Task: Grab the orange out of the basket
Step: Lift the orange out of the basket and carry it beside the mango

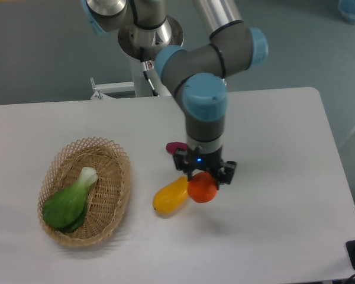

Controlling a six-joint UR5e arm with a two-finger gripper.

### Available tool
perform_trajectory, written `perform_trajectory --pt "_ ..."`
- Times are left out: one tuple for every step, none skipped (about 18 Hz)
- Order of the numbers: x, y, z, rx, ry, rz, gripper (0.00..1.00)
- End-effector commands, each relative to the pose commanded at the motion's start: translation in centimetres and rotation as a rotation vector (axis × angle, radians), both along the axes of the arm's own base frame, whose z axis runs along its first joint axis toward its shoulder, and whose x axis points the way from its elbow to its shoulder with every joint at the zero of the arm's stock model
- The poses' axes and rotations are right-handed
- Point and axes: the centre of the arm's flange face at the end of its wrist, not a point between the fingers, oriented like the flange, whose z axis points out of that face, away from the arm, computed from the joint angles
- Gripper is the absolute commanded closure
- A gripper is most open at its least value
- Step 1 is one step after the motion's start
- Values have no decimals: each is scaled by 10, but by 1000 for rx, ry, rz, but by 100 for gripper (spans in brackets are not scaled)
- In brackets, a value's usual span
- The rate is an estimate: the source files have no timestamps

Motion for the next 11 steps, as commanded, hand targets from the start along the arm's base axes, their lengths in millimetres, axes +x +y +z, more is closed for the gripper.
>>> perform_trajectory --pt "-4 -4 1 1 3 3 37" --pt "-6 -6 1 -1 1 6 37" --pt "-7 -6 1 0 2 8 37" --pt "-8 -6 2 1 3 8 37" --pt "-8 -6 3 0 4 8 37" --pt "-8 -6 4 0 4 8 37" --pt "-8 -6 4 -2 5 8 38" --pt "-9 -6 4 -1 6 8 38" --pt "-9 -7 2 -2 4 11 38" --pt "-9 -8 2 -5 8 12 38" --pt "-9 -9 -1 -16 13 14 38"
